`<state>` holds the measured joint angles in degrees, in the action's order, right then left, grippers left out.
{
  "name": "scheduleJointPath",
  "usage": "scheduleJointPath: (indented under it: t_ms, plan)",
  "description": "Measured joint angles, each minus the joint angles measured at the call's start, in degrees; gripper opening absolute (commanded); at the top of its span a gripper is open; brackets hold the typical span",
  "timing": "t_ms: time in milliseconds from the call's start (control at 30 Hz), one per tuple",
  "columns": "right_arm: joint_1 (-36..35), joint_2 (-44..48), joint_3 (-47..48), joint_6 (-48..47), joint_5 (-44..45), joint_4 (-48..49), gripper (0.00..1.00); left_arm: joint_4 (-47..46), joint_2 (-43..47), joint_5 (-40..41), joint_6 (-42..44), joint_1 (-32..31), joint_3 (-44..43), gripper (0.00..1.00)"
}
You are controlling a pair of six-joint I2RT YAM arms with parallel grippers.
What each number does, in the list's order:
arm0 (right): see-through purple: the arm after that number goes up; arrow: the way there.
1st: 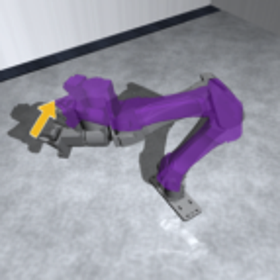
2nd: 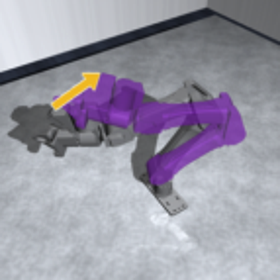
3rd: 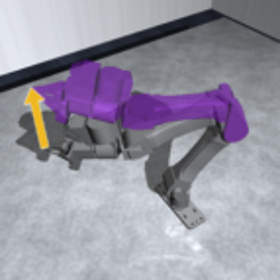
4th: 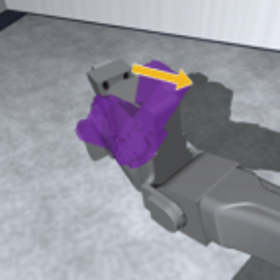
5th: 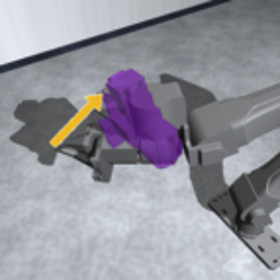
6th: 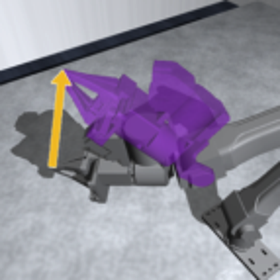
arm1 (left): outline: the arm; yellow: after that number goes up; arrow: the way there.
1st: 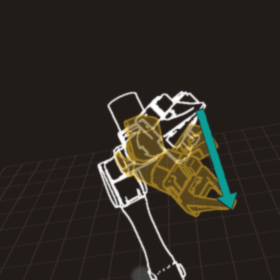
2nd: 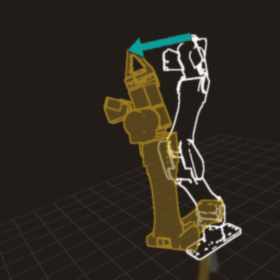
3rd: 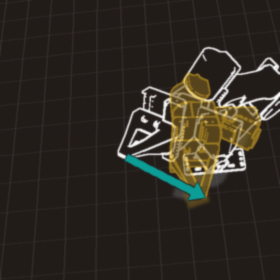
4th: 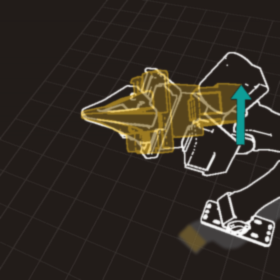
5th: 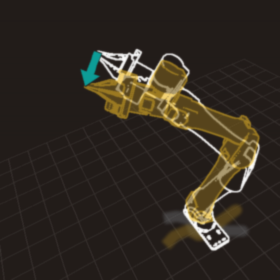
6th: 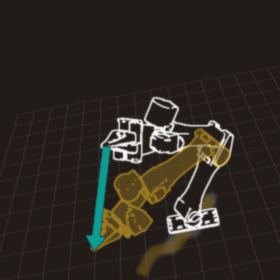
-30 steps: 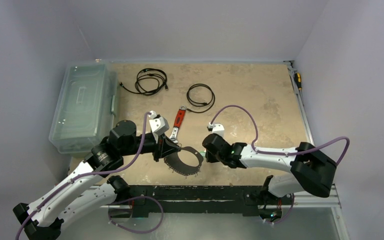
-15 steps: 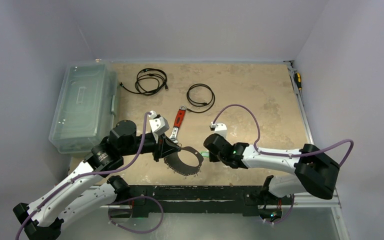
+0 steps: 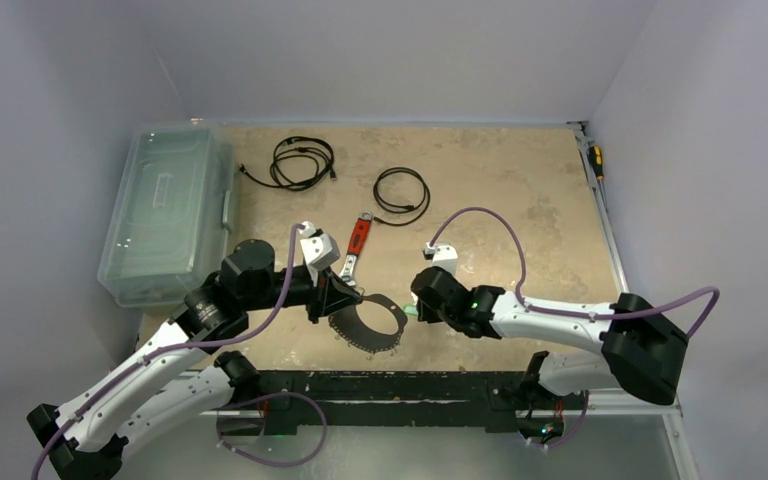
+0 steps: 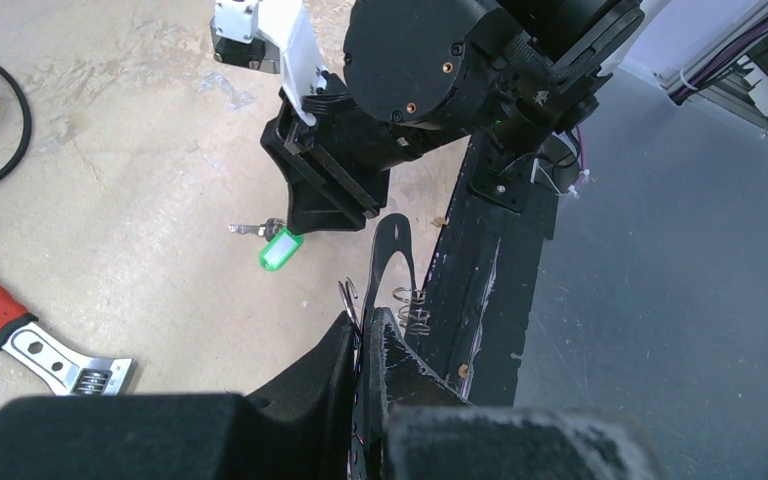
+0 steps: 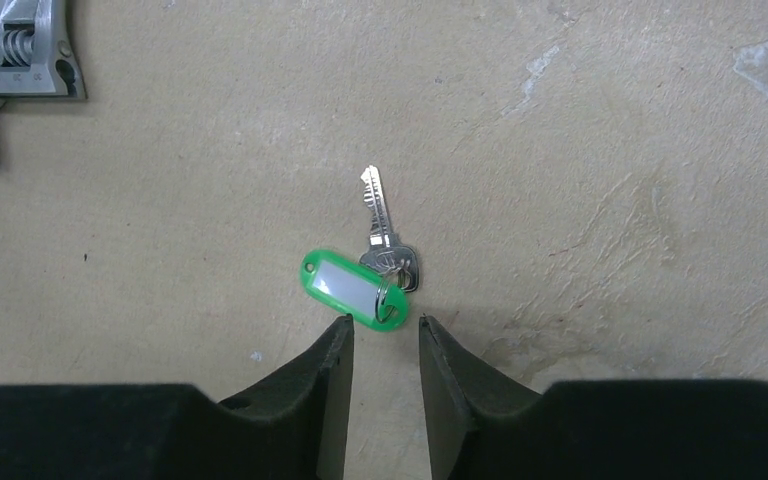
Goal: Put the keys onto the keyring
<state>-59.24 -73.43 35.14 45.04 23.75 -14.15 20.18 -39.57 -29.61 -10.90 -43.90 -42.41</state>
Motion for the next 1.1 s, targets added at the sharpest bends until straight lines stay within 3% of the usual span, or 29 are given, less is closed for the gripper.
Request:
scheduleJointPath:
  t_ms: [300, 533, 633, 1100]
  plan:
    - [0.0, -3.2, 0.0, 0.0, 0.4, 1.5, 0.24, 0.0, 0.0, 0.0, 0.0, 0.0, 0.0, 0.0]
    - [0.0, -4.6, 0.0, 0.0, 0.8, 1.8, 0.11, 0.0, 0.0, 0.0, 0.0, 0.0, 0.0, 0.0]
    - [0.0, -4.6, 0.0, 0.0, 0.8, 1.8, 0.0, 0.0, 0.0, 0.0, 0.0, 0.0, 0.0, 0.0]
    - [0.0, -2.5, 0.6, -2.1, 3.1, -0.6, 0.0, 0.0, -0.2, -0.1, 0.0, 0.0, 0.0, 0.0]
